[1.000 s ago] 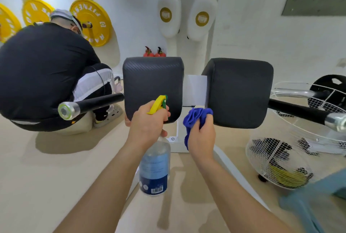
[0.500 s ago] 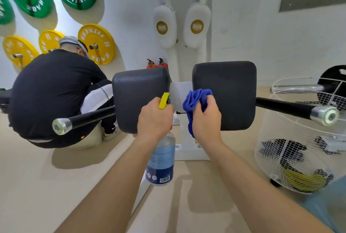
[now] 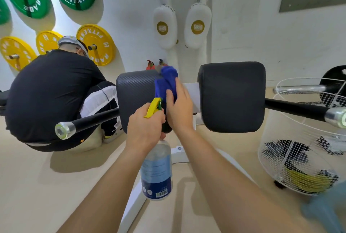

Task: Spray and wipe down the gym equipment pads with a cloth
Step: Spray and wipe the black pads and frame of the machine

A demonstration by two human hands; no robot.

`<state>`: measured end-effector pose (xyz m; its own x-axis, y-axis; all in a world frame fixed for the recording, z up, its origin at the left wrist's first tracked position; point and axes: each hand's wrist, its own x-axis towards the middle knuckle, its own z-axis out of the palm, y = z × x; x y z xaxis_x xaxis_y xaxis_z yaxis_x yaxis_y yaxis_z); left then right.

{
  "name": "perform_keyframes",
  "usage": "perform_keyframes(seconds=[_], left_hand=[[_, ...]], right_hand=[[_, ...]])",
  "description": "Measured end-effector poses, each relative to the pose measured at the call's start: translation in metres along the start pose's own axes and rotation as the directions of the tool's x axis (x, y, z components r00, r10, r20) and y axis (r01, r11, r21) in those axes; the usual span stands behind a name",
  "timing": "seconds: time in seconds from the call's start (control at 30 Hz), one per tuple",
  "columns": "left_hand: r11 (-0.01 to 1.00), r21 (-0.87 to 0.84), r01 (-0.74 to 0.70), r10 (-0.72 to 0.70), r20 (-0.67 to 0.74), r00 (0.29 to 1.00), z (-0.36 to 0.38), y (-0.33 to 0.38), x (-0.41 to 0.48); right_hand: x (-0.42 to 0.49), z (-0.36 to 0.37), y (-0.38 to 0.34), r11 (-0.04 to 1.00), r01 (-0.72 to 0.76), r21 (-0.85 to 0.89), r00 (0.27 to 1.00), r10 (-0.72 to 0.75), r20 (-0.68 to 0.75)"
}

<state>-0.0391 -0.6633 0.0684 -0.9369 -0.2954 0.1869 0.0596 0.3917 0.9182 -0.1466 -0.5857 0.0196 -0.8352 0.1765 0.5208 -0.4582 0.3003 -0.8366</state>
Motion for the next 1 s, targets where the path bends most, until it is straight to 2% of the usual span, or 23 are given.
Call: perform_keyframes(seconds=[0.13,0.23,0.33,0.43,0.53,0.73,1.0], left_hand=[[1.0,0.01,-0.016,0.016,-0.002,1.0,-0.009,-0.002,0.002],[1.0,0.007,-0.006,0.006,-0.01,1.0,-0.013,-0.007,0.002],[1.0,-0.006,0.014,-0.014,-0.018,1.0,-0.018,-0.009,0.002],[0.999,-0.024,0.026,-0.027,-0.035,0.999,-0.026,-0.013,0.002],[0.999,-0.023,0.038,-0.039,-0.04,0.998,-0.038,-0.022,0.0],[0.995,0.031,0.1,-0.099,-0.034,0.995,-0.053,-0.045,-0.003],[0.99,-0.01,0.141,-0.141,-0.023,0.99,-0.071,-0.038,0.005]], right_hand=[[-0.066,0.001,0.039,0.998,-0.068,-0.016,0.998,0.068,0.005],[-0.066,-0.006,0.036,0.99,-0.117,-0.075,0.993,0.117,0.0],[-0.031,-0.012,0.002,0.993,-0.036,-0.116,0.999,0.033,-0.028],[0.014,-0.013,-0.027,0.987,0.035,-0.159,0.999,-0.033,0.018],[0.015,-0.009,-0.02,0.973,0.065,-0.222,0.997,-0.055,0.051],[-0.054,-0.011,0.02,0.942,-0.095,-0.322,0.99,0.122,0.064],[-0.01,-0.042,-0.017,0.834,-0.012,-0.552,0.954,0.175,0.243]])
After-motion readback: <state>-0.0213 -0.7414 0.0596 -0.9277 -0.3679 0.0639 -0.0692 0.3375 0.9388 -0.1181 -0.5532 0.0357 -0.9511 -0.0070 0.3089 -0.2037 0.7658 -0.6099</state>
